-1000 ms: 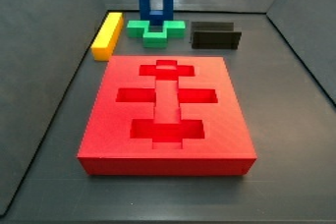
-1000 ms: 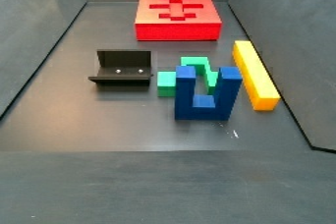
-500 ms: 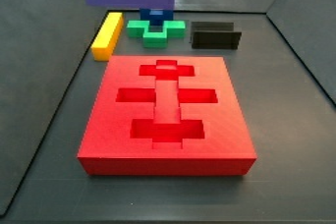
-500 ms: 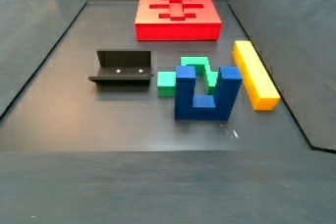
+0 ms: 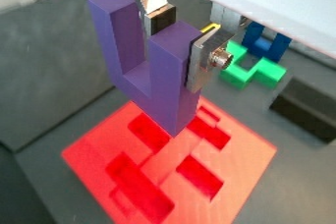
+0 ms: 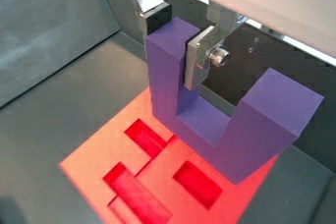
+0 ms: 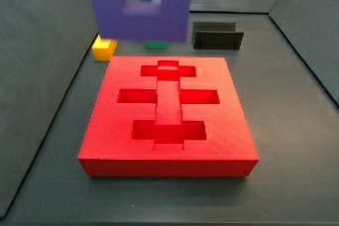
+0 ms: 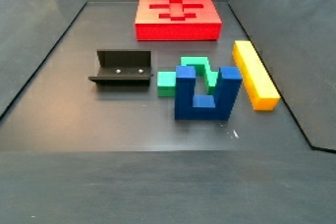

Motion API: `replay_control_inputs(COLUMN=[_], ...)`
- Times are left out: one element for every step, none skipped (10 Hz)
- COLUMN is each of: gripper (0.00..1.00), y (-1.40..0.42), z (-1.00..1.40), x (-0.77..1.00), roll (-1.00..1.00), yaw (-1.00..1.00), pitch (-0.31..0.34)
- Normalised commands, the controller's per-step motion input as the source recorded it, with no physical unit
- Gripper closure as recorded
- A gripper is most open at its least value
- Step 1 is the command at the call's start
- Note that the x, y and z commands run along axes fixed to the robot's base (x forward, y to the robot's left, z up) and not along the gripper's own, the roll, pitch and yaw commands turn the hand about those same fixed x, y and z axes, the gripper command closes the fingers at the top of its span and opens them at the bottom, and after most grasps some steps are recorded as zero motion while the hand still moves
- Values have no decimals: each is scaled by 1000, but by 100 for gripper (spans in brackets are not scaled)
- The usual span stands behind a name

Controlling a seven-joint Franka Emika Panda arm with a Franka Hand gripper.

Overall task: Pick up the purple object. Move up. Move to above the board. Insert the purple object.
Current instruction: Insert the purple object.

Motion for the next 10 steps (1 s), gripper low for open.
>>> replay_control_inputs(gripper=[100, 100, 100, 100, 100, 100, 100, 100, 100, 100], y=[-389, -397, -437, -437, -391, -343, -294, -237, -160, -129], z=[-374, -409, -511, -523, -549, -531, -471, -369, -174, -134], x=[177, 280, 434, 497, 509, 494, 506, 440, 283, 234], roll=[-150, -157, -101, -34, 0, 0, 54, 109, 203, 280], yaw=[0, 0, 17, 34, 60, 77, 100, 134, 123, 123], pitch=[-11, -26, -61, -91, -89, -80, -83, -116, -53, -29])
